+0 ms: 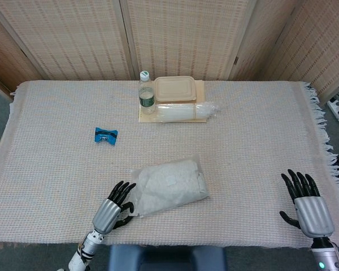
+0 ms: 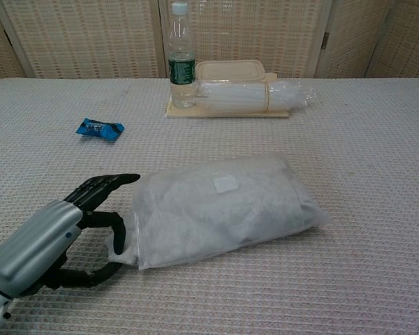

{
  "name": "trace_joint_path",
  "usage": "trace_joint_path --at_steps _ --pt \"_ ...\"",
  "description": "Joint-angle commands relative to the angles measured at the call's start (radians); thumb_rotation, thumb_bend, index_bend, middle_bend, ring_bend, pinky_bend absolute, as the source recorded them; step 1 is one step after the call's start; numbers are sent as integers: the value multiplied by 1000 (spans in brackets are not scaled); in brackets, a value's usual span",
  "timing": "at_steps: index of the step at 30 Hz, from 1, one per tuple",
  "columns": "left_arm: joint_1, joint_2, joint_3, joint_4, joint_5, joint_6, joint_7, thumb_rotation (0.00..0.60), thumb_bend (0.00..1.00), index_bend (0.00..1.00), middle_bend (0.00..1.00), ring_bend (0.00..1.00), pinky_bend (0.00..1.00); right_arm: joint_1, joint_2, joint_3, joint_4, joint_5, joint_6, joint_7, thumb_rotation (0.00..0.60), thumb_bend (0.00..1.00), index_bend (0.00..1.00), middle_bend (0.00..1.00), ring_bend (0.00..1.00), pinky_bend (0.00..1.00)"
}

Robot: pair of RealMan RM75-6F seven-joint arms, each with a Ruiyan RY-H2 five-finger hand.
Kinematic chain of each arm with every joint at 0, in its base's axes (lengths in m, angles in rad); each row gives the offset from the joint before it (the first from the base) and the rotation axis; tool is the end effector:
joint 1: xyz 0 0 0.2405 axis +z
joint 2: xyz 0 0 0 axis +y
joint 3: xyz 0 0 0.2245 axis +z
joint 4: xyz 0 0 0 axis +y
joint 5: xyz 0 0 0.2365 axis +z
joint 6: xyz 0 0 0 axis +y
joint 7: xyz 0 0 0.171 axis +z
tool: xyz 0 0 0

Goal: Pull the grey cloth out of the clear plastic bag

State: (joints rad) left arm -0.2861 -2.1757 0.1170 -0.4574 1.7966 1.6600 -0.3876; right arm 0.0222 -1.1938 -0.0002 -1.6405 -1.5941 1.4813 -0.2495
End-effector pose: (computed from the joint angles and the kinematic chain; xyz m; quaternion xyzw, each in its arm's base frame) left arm -0.1963 0.2135 -0.1142 -0.6756 -0.3241 -0.5719 0.3337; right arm -0.2773 -0.1764 0.0819 0.6494 -0.3529 0.3318 0.5863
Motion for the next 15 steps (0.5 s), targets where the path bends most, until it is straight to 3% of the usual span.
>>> trace_joint_path --at_steps 1,8,15 --pt "-4 -4 7 0 3 1 6 600 512 696 104 0 0 36 -65 -1 78 -36 -29 20 600 167 140 2 0 0" --pt "-13 -13 11 -15 -2 2 15 600 509 700 104 0 0 73 -232 11 237 -85 -14 45 600 196 342 52 0 0" --pt "-24 -6 13 -45 -4 6 29 600 504 700 104 0 0 110 -411 18 376 -105 -9 98 600 198 402 69 0 0"
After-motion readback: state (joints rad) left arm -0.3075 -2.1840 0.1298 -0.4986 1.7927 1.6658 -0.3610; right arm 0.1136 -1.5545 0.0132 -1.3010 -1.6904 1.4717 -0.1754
